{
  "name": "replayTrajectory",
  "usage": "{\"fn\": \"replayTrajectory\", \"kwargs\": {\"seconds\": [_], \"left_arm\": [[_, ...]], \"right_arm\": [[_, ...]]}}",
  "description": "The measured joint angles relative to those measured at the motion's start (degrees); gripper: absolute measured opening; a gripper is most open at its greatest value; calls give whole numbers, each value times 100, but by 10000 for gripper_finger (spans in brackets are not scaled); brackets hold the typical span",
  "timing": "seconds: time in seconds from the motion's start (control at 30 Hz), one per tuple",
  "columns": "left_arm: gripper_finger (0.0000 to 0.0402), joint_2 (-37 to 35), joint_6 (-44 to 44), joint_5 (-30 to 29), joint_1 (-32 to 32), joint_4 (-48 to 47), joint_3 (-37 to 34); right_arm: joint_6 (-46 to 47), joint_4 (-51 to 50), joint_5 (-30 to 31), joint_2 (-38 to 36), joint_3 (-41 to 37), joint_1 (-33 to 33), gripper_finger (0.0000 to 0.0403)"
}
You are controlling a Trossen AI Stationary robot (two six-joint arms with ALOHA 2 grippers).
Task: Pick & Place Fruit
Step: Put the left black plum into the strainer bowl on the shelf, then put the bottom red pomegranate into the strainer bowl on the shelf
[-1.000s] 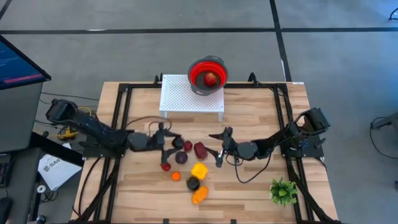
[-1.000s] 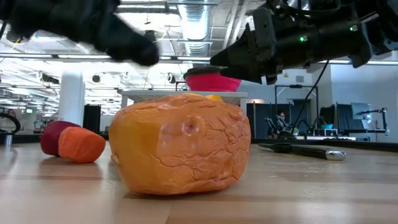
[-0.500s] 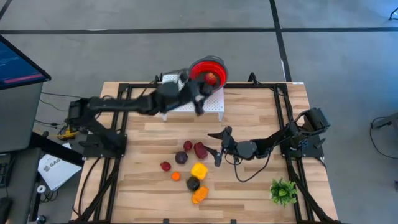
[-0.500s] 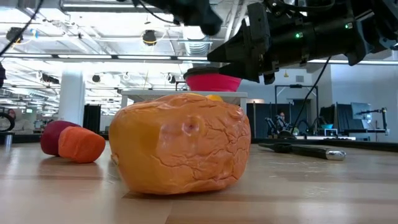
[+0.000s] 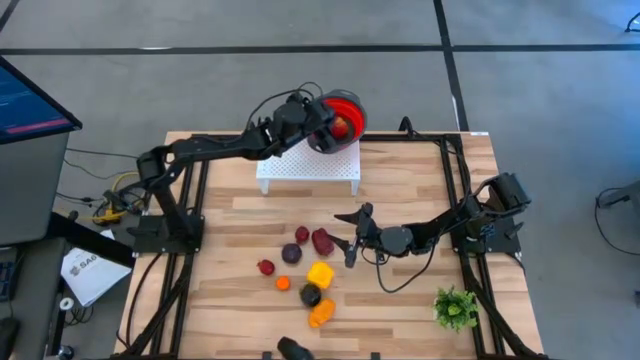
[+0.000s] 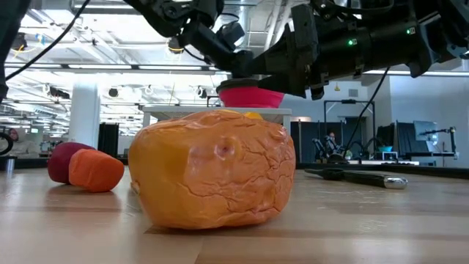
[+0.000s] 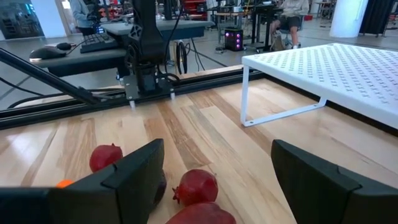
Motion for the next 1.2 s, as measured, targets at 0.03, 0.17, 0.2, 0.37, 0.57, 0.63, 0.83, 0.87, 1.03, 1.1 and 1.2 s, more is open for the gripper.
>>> {"fn": "replayTrajectory", "kwargs": {"seconds": [0.03,0.17,0.2,0.37,0.57,0.63,0.83,0.87,1.03,1.1,1.2], "left_arm": [[258,16,-2,2,-3,2,-1],[266,17,-39,2,-7,-17,-2],[268,17,-109,-1,-4,-48,-2],[275,14,-405,1,114,-101,-44],[262,8,-647,10,247,-127,-212],[260,8,-796,125,288,-148,-218],[273,10,-1171,364,413,-143,-219],[275,30,-1207,365,432,-131,-218],[280,81,-1473,638,543,-117,-218],[279,99,-1574,744,594,-155,-218],[279,105,-1628,788,597,-137,-218]], "right_arm": [[0,-1,0,0,0,0,290],[0,-2,0,0,0,0,290],[0,-1,0,0,0,0,290],[0,0,0,0,0,0,290],[0,2,0,0,0,0,290],[0,2,0,0,0,0,290],[0,2,0,0,0,0,290],[0,2,0,0,0,0,290],[2,4,0,0,0,0,290],[2,5,0,0,0,0,290],[2,4,0,0,0,0,290]]}}
